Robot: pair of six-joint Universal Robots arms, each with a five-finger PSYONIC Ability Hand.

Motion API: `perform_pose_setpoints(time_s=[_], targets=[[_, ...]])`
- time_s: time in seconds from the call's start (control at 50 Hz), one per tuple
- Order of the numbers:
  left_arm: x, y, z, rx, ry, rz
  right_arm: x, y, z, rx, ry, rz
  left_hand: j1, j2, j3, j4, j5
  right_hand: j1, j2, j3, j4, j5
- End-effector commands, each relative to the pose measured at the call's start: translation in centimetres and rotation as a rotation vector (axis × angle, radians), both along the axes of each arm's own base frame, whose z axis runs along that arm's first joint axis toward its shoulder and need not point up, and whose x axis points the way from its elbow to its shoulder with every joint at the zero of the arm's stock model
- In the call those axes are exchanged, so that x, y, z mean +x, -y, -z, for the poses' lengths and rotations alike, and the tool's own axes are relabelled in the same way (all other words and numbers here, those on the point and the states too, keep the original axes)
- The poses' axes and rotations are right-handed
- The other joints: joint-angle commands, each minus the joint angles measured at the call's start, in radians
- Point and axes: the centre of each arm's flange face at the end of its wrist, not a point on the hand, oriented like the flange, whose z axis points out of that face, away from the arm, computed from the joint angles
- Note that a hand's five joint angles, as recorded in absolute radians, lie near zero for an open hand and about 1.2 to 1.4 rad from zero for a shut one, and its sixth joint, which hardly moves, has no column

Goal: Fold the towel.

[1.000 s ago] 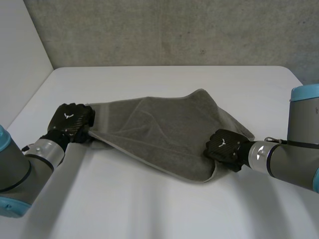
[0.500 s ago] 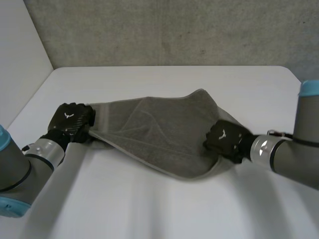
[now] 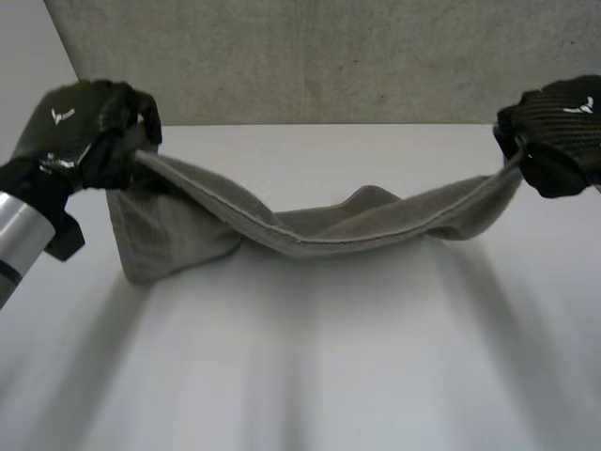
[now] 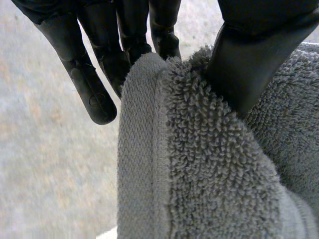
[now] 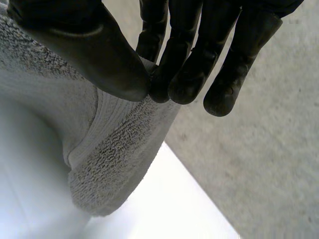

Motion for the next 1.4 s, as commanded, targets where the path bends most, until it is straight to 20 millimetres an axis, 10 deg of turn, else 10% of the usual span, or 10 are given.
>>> perform_pose_setpoints(time_s=[0.02, 0.18, 0.5, 0.6, 0.76, 0.84, 0.94, 1.22, 1.4], targets=[[1.2, -0.7, 3.3, 0.114, 0.024, -0.033, -1.7, -0.4, 1.1, 0.036, -0.026, 0.070, 0.396, 0.050, 0.047, 0.032, 0.435, 0.081, 0.091, 0.074, 0.070, 0.058], [2.1, 0.5, 0.1, 0.012, 0.026, -0.001, -3.2, -0.1, -2.4, -0.099, -0.018, 0.127, 0.396, 0.050, 0.047, 0.032, 0.435, 0.081, 0.091, 0.074, 0.070, 0.058], [-3.0, 9.9, 4.0, 0.108, 0.029, 0.102, 3.4, 8.2, 2.5, -0.012, -0.108, 0.106, 0.396, 0.050, 0.047, 0.032, 0.435, 0.081, 0.091, 0.074, 0.070, 0.058], [-3.5, 15.8, -1.4, -0.098, -0.025, -0.006, 5.5, 13.0, 0.2, -0.187, -0.091, 0.152, 0.396, 0.050, 0.047, 0.032, 0.435, 0.081, 0.091, 0.074, 0.070, 0.058], [-3.4, 16.4, -11.7, -0.402, -0.127, -0.037, 5.8, 13.6, -7.5, -0.410, 0.115, 0.232, 0.396, 0.050, 0.047, 0.032, 0.435, 0.081, 0.091, 0.074, 0.070, 0.058], [-3.4, 16.1, -12.2, -0.408, -0.139, -0.026, 5.8, 13.2, -7.7, -0.399, 0.132, 0.216, 0.396, 0.050, 0.047, 0.032, 0.435, 0.081, 0.091, 0.074, 0.070, 0.058], [-3.3, 16.6, -10.2, -0.350, -0.124, -0.031, 5.5, 12.8, -5.7, -0.320, 0.106, 0.194, 0.396, 0.050, 0.047, 0.032, 0.435, 0.081, 0.091, 0.074, 0.070, 0.058], [-0.7, 15.5, 4.2, -0.015, -0.014, 0.014, 6.1, 8.8, 1.4, -0.177, 0.062, 0.017, 0.393, 0.048, 0.044, 0.030, 0.432, 0.081, 0.091, 0.074, 0.070, 0.058], [-0.4, 11.7, 12.0, 0.075, 0.093, 0.036, 5.8, 5.3, 10.7, 0.034, 0.002, -0.061, 0.314, -0.031, -0.034, -0.049, 0.353, 0.081, 0.091, 0.074, 0.070, 0.058]])
